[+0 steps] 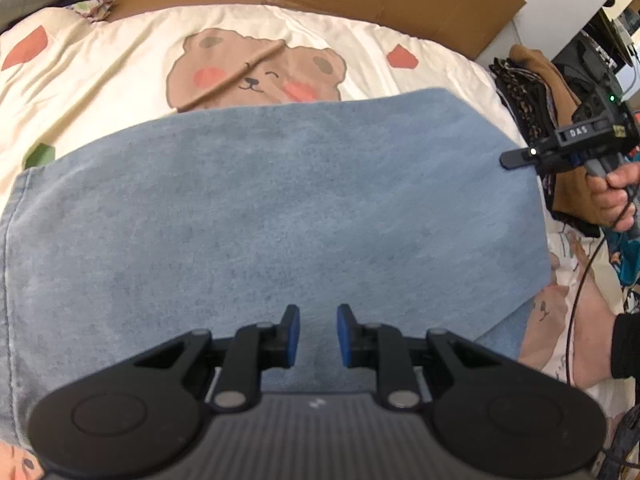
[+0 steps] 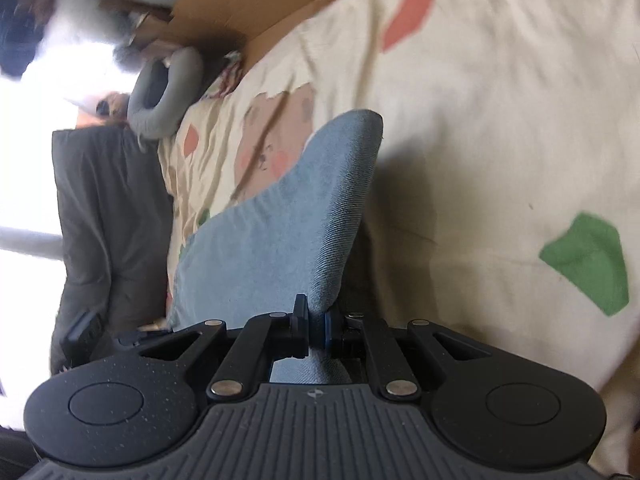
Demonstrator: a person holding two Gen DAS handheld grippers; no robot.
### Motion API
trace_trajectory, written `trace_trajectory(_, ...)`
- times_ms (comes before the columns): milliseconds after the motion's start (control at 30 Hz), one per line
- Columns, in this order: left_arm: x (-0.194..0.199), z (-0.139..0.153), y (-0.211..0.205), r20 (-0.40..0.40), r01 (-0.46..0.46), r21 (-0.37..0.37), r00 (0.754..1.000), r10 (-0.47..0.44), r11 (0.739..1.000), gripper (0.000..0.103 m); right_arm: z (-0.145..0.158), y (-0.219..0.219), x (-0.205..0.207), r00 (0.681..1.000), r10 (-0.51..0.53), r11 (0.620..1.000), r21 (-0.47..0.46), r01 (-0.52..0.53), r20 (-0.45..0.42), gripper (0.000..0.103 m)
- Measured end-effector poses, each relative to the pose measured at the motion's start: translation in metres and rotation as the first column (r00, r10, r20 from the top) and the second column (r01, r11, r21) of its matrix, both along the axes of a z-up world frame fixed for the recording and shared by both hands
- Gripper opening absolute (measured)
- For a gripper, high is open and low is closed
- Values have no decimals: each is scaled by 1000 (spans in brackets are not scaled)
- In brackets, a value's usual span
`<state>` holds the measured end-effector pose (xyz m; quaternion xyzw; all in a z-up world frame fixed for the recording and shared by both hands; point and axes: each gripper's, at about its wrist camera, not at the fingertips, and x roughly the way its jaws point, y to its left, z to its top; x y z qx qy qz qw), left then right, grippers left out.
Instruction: Fold clothes
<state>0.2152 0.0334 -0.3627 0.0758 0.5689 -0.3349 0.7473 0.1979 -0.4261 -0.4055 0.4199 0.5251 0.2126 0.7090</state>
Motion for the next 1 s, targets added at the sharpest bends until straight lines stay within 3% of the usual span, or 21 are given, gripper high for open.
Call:
trace_trajectory(133,-2,0,7,-13,12,-1,1000,-12,1000,21,-14,-6,-11,1000,-7,999,33,7,-15,16)
trace_trajectory(200,-3,-2,6,-17,21,3,1000,-21,1000,21,-17,-7,-16,1000,-5,999,41,5,-17,30)
trace_trajectory(267,-4,-4,3,-21,23,8,1000,-23,1000,21,-21,-5,-20,1000,1,999,46,1,-28,33)
trace_trajectory(600,-2,-12,-13,-31,23,13,999,-22,1000,21,-37,14,-63,990,79,991,113,-66,-116,33)
trace_trajectory(1000,-3,-23,-23,-10,35,27,999,-35,999,21,-60,28,-62,987,-5,977,208,38,-158,38)
